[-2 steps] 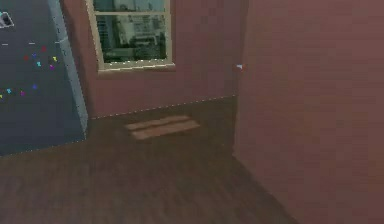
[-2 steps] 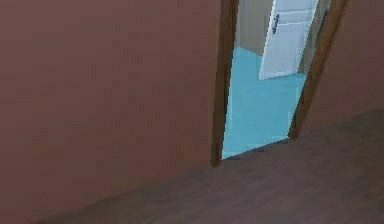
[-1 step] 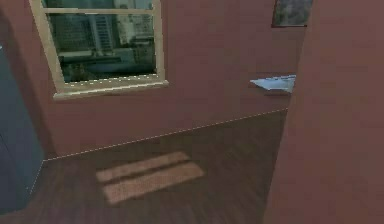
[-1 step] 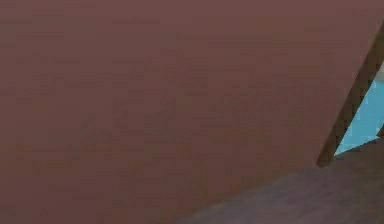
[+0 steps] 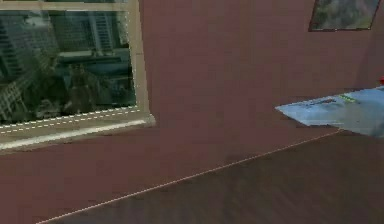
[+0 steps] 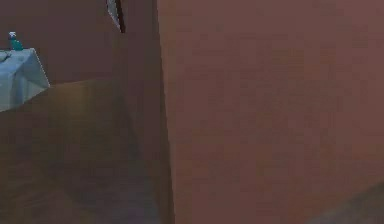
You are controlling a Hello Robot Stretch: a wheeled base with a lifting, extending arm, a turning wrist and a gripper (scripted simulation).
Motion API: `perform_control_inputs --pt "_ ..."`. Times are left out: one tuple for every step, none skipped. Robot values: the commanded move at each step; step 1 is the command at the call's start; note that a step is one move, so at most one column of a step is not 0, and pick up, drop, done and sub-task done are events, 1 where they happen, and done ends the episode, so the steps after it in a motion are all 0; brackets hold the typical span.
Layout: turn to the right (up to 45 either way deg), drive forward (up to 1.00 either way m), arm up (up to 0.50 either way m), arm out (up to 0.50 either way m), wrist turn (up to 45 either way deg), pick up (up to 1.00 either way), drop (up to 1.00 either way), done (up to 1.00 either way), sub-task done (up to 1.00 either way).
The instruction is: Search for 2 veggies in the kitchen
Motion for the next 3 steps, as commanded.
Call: perform_control_inputs --pt "21.0 0.0 0.0 0.0 0.0 0.0 0.0 0.0 0.0" --pt "0.0 0.35 0.0 0.0 0.0 0.0 0.0 0.0 0.0" --pt "42.0 0.0 0.0 0.0 0.0 0.0 0.0 0.0 0.0"
